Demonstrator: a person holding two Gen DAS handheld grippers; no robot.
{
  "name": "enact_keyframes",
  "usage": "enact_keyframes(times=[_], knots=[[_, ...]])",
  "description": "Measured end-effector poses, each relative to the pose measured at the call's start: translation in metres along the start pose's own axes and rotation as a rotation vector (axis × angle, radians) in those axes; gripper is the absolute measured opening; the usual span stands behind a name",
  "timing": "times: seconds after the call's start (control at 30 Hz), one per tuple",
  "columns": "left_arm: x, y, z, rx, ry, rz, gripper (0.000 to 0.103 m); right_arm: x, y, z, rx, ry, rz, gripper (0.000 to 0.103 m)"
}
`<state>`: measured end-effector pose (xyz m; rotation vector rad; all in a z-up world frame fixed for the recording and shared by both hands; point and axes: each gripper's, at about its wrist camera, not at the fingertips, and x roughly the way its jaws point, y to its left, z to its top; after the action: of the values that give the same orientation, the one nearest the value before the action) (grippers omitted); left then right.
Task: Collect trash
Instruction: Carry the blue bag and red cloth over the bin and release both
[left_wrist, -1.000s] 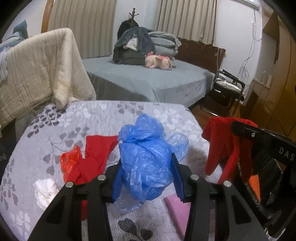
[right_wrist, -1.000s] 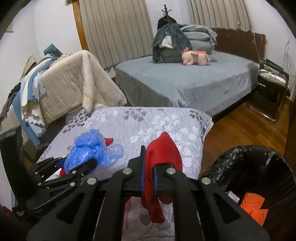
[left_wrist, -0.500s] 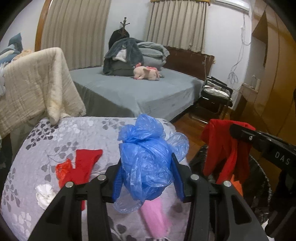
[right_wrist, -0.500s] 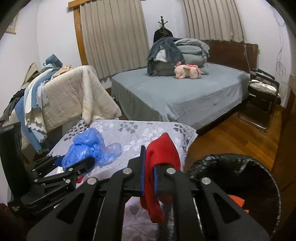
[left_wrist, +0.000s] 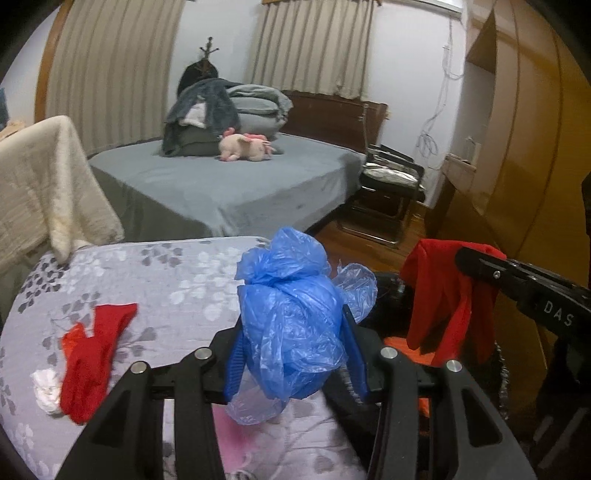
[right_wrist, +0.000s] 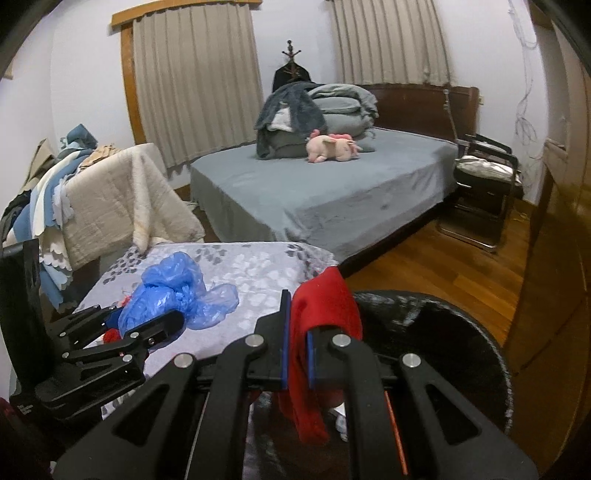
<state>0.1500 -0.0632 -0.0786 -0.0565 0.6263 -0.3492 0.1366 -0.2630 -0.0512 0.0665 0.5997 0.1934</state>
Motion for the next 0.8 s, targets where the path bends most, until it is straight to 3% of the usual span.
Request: enact_keyframes(times=[0.8], knots=[[0.065,-0.103,-0.009,0.137,0.08,-0.145,0.046,-0.001,-0.091,-0.042,0.092,0.079,-0.138,0.006]])
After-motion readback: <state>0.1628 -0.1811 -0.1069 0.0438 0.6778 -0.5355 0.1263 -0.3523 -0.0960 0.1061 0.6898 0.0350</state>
